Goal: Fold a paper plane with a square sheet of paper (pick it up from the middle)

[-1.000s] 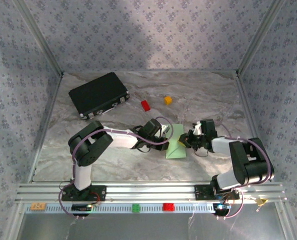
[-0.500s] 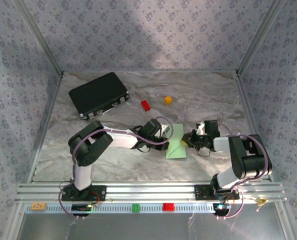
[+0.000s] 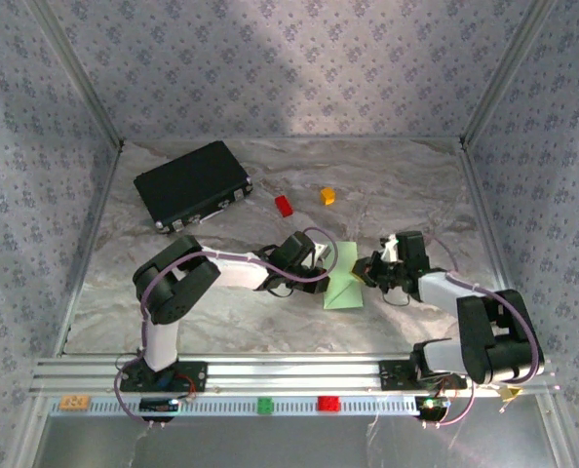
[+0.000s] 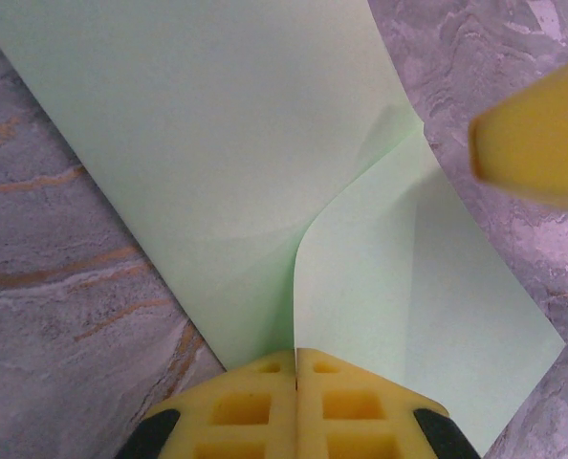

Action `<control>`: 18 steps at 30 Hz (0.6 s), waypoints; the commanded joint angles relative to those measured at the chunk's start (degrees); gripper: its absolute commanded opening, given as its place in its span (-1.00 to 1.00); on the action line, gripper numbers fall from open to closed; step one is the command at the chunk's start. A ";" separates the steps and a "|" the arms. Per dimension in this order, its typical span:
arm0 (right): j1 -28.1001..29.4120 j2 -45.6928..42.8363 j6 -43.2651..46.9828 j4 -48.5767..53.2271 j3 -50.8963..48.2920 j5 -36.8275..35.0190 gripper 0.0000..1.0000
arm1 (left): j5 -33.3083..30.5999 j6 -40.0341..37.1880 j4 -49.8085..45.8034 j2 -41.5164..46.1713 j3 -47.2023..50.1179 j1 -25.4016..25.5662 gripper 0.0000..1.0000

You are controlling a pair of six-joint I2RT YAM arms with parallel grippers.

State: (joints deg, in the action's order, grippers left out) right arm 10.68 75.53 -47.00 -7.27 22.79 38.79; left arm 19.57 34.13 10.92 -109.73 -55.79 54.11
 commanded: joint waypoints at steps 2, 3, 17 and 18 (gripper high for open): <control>3.00 1.85 -0.73 0.78 2.10 -0.29 -0.91 | -0.12 -0.16 -2.83 -1.52 -0.08 -0.47 -0.96; 3.56 2.65 -0.74 0.76 2.58 -0.38 -0.91 | -0.12 -0.12 -2.84 -1.46 -0.02 -0.49 -0.96; 3.64 7.95 0.39 -1.66 -2.95 -5.30 -0.98 | 0.37 0.71 -2.31 -1.02 -0.24 -0.56 -0.94; 3.17 8.42 0.18 -2.60 -3.38 -4.71 -0.98 | 0.59 0.89 -2.31 -0.86 -0.41 -0.58 -0.91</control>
State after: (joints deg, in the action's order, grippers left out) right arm 14.76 82.28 -47.11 -10.07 21.71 36.32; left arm 19.77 34.22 10.92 -109.73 -55.79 54.00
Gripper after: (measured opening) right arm 0.052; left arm 0.044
